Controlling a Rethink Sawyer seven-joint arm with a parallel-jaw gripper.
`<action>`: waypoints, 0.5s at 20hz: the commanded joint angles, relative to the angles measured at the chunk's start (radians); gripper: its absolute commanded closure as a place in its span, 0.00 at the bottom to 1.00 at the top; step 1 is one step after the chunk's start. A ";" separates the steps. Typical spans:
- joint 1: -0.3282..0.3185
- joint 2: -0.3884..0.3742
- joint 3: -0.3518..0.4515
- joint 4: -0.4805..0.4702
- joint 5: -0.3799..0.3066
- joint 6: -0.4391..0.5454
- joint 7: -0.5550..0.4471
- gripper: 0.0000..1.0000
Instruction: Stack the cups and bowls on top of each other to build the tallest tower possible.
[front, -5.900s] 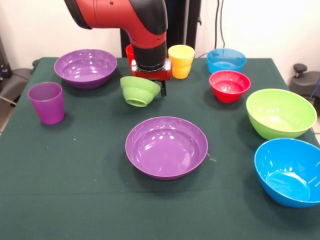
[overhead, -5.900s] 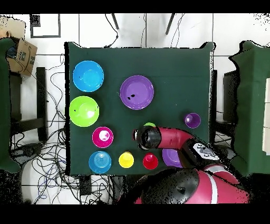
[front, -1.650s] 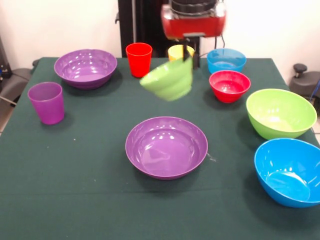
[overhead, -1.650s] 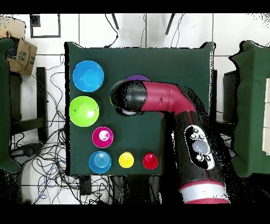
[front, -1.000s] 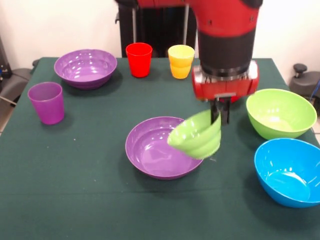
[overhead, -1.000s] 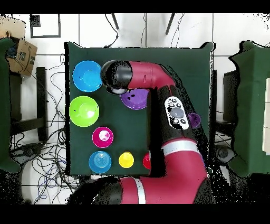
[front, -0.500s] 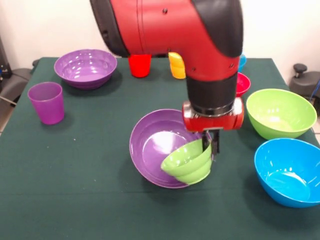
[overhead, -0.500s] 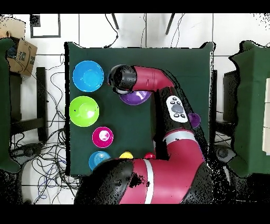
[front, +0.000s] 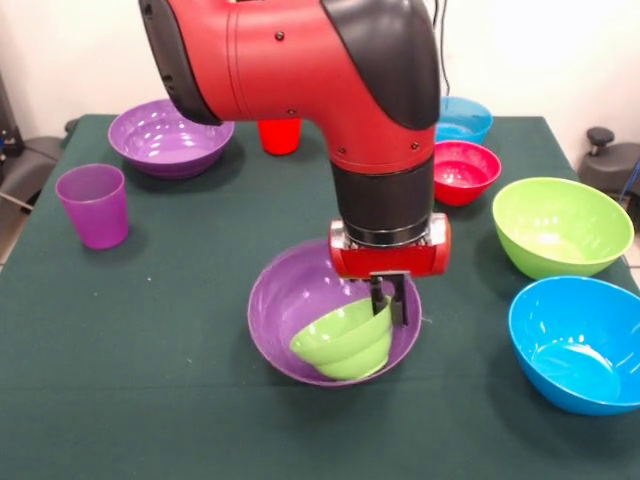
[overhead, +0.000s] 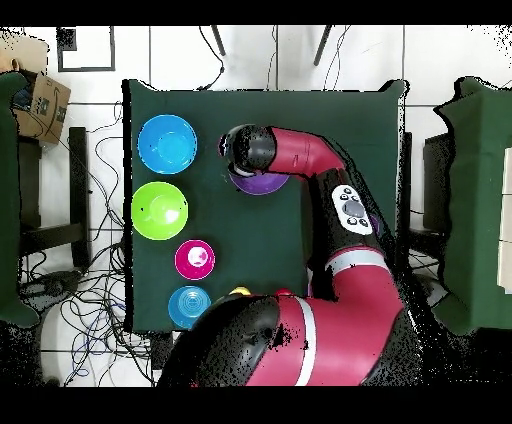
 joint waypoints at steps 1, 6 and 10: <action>0.013 -0.028 0.037 0.069 -0.014 -0.002 0.041 1.00; 0.029 -0.018 0.033 0.032 -0.009 0.025 0.046 1.00; 0.033 -0.026 0.030 0.033 -0.007 0.033 0.049 1.00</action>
